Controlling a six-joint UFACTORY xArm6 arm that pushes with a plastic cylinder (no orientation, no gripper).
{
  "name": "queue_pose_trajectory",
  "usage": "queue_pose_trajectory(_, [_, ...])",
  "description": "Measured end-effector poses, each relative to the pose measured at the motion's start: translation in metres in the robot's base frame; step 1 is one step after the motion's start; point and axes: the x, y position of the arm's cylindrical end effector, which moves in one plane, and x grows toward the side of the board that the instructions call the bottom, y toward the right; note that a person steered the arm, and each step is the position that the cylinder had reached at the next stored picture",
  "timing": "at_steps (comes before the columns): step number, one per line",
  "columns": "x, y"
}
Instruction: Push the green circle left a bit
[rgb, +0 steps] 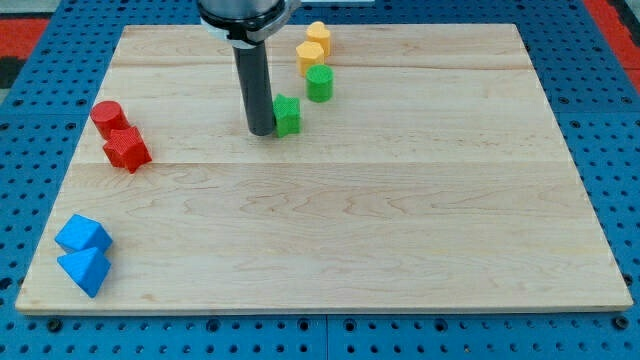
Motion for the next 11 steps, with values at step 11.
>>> queue_pose_trajectory(11, [-0.089, 0.084])
